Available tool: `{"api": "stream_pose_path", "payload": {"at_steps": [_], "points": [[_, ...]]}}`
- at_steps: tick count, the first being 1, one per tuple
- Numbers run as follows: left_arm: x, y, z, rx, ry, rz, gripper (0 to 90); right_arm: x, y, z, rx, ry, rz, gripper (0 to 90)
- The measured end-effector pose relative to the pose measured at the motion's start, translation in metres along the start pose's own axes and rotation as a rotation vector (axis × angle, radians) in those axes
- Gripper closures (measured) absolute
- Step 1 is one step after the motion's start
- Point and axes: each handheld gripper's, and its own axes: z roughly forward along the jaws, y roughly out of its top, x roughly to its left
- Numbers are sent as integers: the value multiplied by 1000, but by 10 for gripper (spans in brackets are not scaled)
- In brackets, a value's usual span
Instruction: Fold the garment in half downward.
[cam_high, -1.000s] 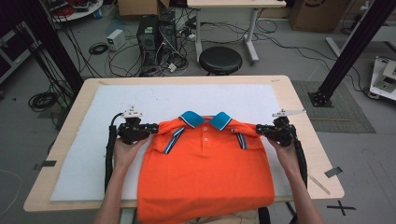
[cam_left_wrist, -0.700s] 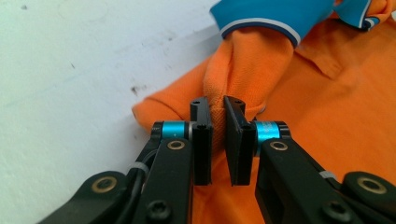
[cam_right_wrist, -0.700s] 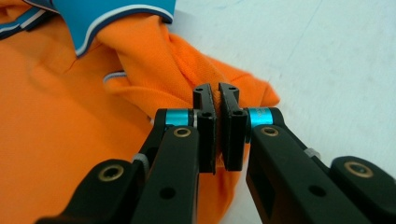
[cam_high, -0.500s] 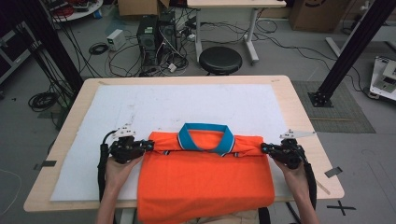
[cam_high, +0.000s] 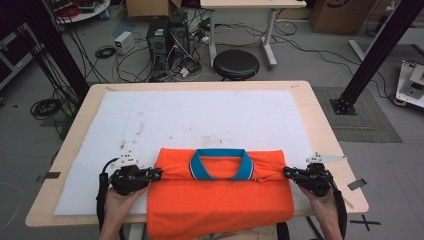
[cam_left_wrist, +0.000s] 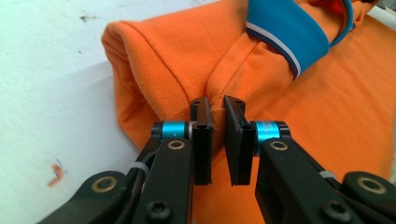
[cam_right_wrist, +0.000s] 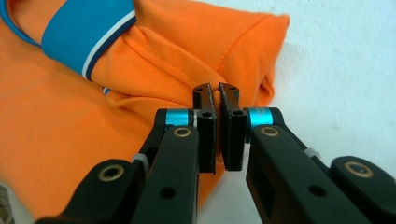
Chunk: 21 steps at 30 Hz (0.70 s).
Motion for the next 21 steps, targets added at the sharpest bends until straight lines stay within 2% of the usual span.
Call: {"api": "stream_pose_path", "payload": {"at_steps": [6,10,12,14,17,18,19,21], "points": [[-3,-10,-2,13,-13,-11,819,2,-10,-4,18,5,15,874],[-1,-11,-6,2,-4,-20,821,3,-13,-7,1,-14,14,876],[0,-11,-10,-4,-13,-26,821,4,-13,-10,-3,-6,29,876],[-2,-11,-12,-3,-23,-23,820,5,-14,-11,5,8,18,875],[-2,-13,-11,19,-41,-22,818,5,-17,-11,10,21,24,868],[-3,-14,-10,28,-48,-25,813,5,-18,-11,16,25,23,854],[-3,-13,-10,36,-50,-22,795,5,-18,-10,17,26,24,791],[-3,-10,-11,28,-62,-33,694,6,-17,-11,19,32,29,715]]}}
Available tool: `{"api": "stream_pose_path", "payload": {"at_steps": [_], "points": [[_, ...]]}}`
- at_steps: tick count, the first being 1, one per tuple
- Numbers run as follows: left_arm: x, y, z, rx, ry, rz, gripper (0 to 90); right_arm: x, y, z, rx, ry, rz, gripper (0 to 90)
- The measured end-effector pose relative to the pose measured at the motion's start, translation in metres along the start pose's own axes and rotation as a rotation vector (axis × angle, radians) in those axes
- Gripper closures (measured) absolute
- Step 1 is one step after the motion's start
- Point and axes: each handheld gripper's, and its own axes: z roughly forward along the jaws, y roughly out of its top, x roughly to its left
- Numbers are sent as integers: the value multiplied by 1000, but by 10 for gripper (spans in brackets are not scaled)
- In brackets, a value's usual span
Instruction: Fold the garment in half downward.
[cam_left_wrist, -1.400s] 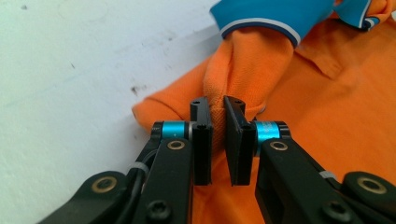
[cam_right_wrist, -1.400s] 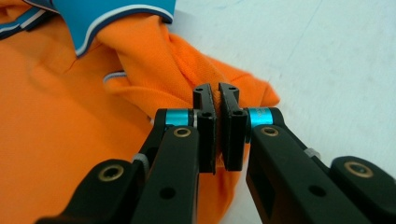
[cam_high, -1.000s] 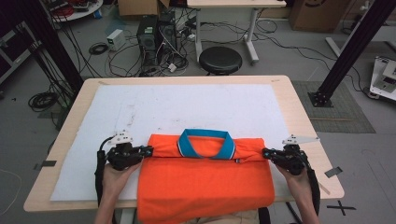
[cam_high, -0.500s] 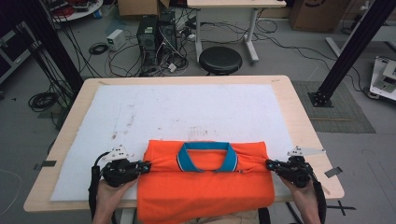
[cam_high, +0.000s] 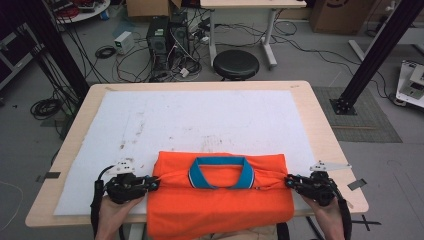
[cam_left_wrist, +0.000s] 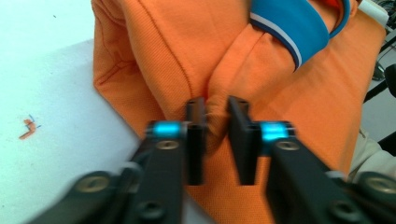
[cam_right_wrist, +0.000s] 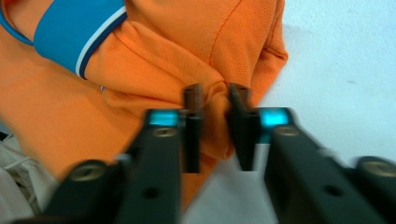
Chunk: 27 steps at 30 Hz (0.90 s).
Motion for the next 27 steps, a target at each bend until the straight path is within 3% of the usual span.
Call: {"api": "stream_pose_path", "payload": {"at_steps": [3,6,9,12,14,16,18,21,27], "points": [[-2,10,-1,-30,-16,5,594,6,6,-5,-37,15,-12,609],[-6,22,5,-24,-37,35,584,14,17,-7,-52,31,-42,570],[-10,31,19,15,-22,76,572,22,28,-1,-50,52,-82,550],[-9,35,35,66,-18,80,570,26,34,13,-15,54,-118,556],[-5,34,43,95,-23,72,605,23,34,26,33,52,-123,618],[-3,32,46,108,-59,69,752,21,31,36,69,50,-112,747],[-6,30,44,98,-73,71,847,22,29,37,67,61,-127,829],[-11,28,37,90,-82,84,866,26,25,30,57,87,-140,890],[-24,18,25,83,-105,103,867,26,11,13,37,106,-123,900]]}}
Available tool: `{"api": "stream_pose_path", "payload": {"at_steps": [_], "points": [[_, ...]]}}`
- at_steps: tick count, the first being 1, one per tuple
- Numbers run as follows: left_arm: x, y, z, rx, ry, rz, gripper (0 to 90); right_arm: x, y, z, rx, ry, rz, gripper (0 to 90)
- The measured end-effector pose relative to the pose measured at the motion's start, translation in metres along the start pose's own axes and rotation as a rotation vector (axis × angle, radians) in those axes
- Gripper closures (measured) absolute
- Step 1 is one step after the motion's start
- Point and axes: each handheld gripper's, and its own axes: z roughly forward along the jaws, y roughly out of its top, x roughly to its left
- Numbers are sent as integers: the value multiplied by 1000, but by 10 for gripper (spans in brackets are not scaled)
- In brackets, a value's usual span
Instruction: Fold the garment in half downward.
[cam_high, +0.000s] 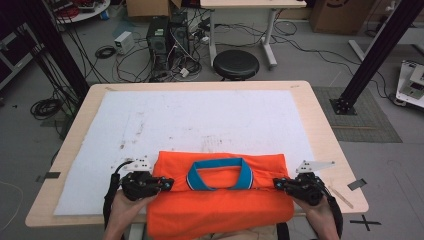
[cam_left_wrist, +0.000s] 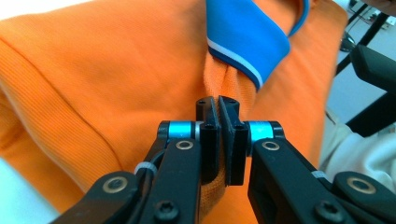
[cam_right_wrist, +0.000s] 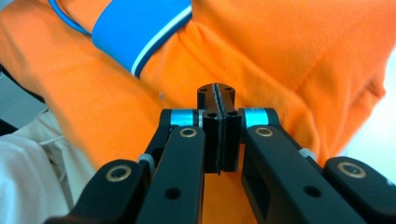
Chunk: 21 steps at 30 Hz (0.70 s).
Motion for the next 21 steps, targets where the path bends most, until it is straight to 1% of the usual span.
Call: {"api": "stream_pose_path", "payload": {"at_steps": [1,2,3,4,5,6,7,8,9,11,12,13,14,15,16,17,18,20,21], "points": [[-1,-1,0,1,6,0,867,0,-2,-2,-7,-2,3,875],[0,-1,0,2,11,1,861,0,-3,-4,-16,-12,11,804],[1,0,1,2,14,-2,824,0,-2,-5,-20,-8,24,773],[2,1,2,-7,27,-15,742,-1,0,-6,-28,2,15,725],[3,3,2,-13,31,-25,681,0,2,-6,-41,-5,7,655],[5,5,2,-21,35,-23,665,2,5,-6,-54,-14,0,612],[6,6,2,-34,41,-33,629,4,9,-5,-53,-20,-7,591],[8,9,4,-35,52,-31,608,4,12,-4,-56,-25,-20,558],[10,11,6,-29,56,-33,606,4,17,0,-54,-40,-36,544],[14,13,11,-9,64,-32,604,2,23,9,-26,-52,-46,544],[16,13,14,10,65,-31,604,0,25,15,-14,-61,-53,545],[17,13,17,26,64,-38,606,-3,26,21,10,-65,-53,555],[18,12,20,36,61,-38,616,-4,26,26,33,-71,-50,586],[17,12,21,43,49,-35,660,-4,26,31,45,-76,-58,633],[17,11,22,49,38,-27,707,-4,25,34,53,-76,-63,659],[15,10,23,49,30,-20,766,-2,24,34,46,-81,-68,703],[14,10,23,48,25,-11,805,-1,24,33,44,-72,-70,744],[11,9,22,44,25,-3,860,0,23,30,44,-59,-76,818],[10,9,21,39,25,-1,865,0,22,29,42,-53,-76,831]]}}
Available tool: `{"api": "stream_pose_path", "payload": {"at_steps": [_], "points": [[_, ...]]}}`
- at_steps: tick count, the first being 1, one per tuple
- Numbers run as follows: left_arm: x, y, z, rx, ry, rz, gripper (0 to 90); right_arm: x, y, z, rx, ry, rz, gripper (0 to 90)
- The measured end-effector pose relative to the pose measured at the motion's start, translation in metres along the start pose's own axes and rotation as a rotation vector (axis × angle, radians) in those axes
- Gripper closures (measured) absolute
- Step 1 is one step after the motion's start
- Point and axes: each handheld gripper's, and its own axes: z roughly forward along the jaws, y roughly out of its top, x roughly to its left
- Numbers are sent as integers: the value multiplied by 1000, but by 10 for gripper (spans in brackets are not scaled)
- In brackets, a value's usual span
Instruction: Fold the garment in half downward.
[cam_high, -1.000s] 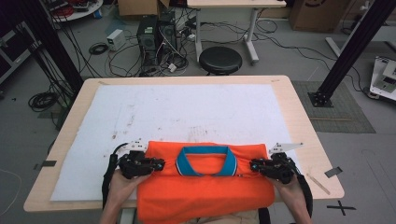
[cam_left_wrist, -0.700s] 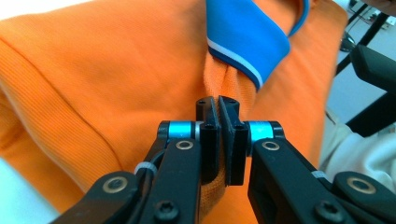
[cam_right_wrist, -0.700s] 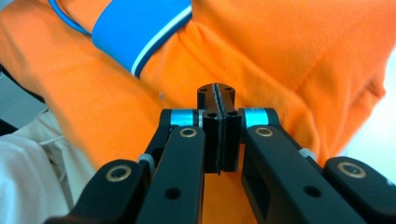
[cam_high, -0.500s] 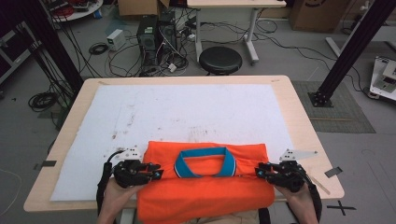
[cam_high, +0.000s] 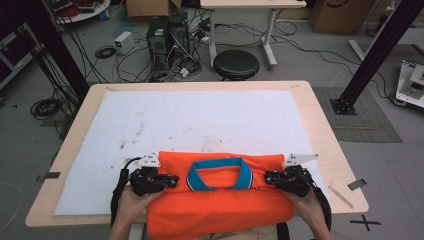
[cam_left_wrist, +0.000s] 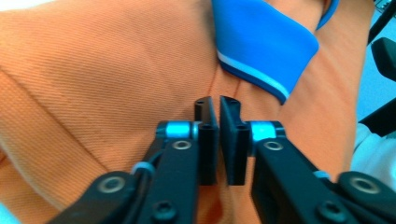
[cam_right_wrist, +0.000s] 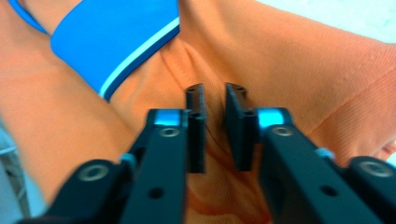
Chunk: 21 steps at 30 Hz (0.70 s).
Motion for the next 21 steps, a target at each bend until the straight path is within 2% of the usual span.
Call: {"api": "stream_pose_path", "payload": {"at_steps": [4,8,13,16,19,21], "points": [[-6,-2,-7,-27,-10,3,867,2,-6,-9,-23,35,12,845],[-12,-6,-14,-31,-25,8,867,6,-14,-20,-44,74,23,845],[-22,-17,-16,13,-52,18,867,13,-29,-29,-27,122,9,846],[-26,-23,-16,41,-64,25,864,15,-39,-33,3,158,14,834],[-27,-23,-21,34,-63,34,765,15,-45,-36,5,166,28,760],[-26,-19,-25,-3,-40,31,677,14,-43,-37,-19,164,44,686]]}}
